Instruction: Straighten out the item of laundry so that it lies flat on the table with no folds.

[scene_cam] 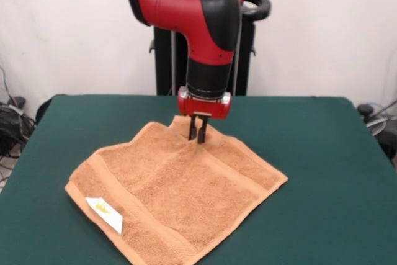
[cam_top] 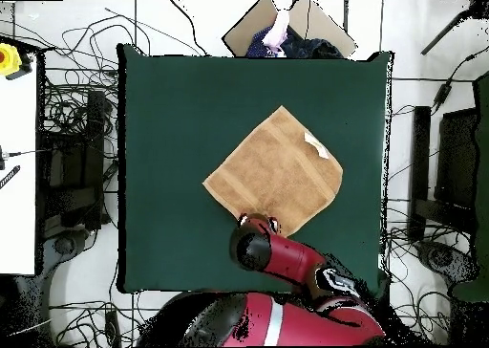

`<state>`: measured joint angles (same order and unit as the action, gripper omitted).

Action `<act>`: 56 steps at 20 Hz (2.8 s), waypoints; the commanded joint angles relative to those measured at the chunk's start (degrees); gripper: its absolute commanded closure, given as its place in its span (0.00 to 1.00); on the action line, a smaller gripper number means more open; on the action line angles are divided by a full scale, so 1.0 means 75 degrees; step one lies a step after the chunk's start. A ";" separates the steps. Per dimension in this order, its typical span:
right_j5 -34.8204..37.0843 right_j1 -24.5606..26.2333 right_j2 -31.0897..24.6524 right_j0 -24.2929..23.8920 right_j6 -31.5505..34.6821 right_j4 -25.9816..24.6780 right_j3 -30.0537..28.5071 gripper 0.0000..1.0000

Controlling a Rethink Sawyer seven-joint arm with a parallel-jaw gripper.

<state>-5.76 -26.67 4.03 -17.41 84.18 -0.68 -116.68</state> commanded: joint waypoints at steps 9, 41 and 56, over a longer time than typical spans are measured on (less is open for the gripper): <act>-0.0289 0.0037 -0.0242 0.0092 0.1691 -0.0002 -0.0357 1.00; -0.0393 0.0259 -0.0215 -0.0565 0.1144 -0.0504 -0.0053 1.00; -0.0345 0.0313 -0.0179 -0.0626 0.1210 -0.0684 0.0033 1.00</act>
<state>-8.50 -26.85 4.27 -21.57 84.18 -4.85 -119.75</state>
